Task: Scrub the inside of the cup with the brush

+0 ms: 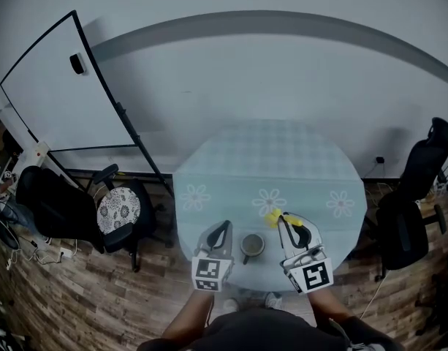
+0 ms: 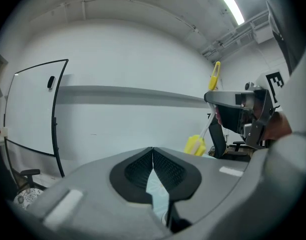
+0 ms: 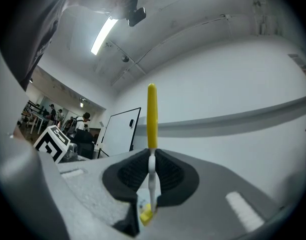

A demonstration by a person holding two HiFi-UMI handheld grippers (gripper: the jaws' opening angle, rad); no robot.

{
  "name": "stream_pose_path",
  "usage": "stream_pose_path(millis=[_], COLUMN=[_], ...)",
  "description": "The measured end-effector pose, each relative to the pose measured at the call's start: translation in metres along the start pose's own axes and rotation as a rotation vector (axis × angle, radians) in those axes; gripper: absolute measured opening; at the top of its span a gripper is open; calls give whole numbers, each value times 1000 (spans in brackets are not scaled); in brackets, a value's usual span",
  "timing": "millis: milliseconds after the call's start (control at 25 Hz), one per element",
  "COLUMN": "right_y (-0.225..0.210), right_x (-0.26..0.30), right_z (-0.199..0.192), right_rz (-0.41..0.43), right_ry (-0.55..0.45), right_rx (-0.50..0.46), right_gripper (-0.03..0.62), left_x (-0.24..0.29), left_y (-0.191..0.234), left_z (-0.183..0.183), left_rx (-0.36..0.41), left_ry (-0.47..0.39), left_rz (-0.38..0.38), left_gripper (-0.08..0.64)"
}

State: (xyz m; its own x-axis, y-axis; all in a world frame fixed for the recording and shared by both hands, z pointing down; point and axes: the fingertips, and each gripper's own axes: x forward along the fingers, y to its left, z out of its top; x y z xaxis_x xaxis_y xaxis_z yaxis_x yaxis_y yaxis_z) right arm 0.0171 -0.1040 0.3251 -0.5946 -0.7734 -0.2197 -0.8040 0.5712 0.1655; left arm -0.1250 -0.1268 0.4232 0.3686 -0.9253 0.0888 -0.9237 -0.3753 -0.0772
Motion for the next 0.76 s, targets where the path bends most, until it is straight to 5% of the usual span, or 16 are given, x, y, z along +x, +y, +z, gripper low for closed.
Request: stream_pose_path(millis=[760], right_y=[10], right_x=[8], right_z=[-2], right_rz=[-11], right_ry=[18], right_rx=[4], right_gripper=[35], left_x=[-1], left_y=[8], left_z=[9], left_rx=[1], left_ry=[-19], left_rz=[-25], left_gripper=[6])
